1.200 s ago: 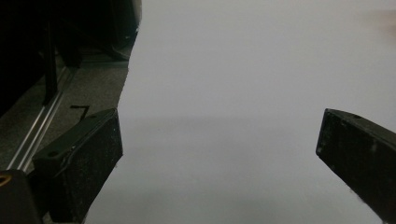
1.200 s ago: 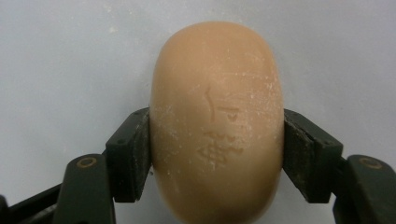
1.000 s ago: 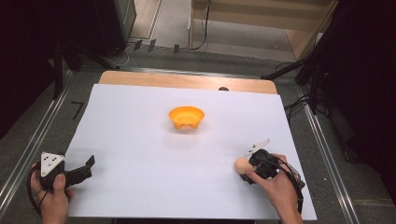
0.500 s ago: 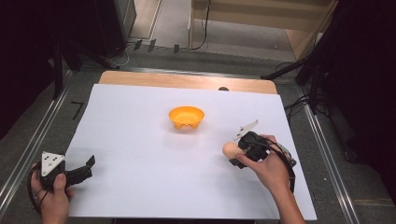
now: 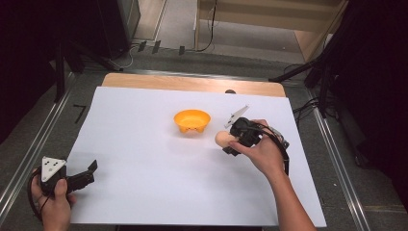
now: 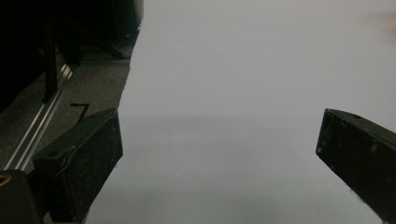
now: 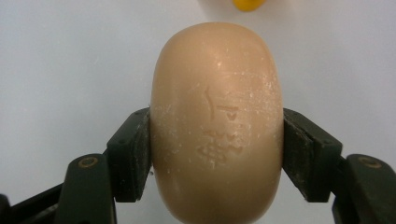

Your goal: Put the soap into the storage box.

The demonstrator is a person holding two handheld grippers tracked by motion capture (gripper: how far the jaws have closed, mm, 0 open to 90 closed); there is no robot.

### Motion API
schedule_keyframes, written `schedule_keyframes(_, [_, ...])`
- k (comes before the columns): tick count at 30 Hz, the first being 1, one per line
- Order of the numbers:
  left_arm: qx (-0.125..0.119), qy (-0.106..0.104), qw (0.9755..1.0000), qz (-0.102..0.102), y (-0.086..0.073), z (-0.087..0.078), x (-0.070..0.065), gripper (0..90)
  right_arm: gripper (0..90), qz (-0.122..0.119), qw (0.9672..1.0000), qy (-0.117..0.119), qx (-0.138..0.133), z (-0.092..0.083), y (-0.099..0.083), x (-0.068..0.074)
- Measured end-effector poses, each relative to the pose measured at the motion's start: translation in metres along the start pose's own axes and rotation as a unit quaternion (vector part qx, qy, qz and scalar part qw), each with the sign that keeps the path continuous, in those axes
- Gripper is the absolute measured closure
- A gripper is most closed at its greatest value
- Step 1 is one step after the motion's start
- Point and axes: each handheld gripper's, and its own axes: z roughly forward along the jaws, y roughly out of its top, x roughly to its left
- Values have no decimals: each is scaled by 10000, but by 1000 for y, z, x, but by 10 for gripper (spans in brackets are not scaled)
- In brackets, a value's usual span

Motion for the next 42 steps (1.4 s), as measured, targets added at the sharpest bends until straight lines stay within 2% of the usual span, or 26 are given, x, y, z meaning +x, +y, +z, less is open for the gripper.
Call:
schedule_keyframes(2, [-2,14,10000,5,0,0,0,12,333,-59,10000,30,64,3,6,-1])
schedule_keyframes(10, [-1,1,10000,13,0,0,0,12,333,-355,9993,71,4,13,28,-13])
schedule_keyframes(15, [-5,9,10000,28,0,0,0,12,333,-447,9989,117,26,16,39,-18])
schedule_keyframes(31, [-3,-11,10000,-1,0,0,0,12,332,-921,9955,213,-108,24,68,-32])
schedule_keyframes(37, [11,-21,10000,0,0,1,0,12,332,-969,9948,306,-116,27,76,-35])
schedule_keyframes(42, [0,-25,10000,0,0,0,0,12,332,-1080,9936,286,-159,30,84,-36])
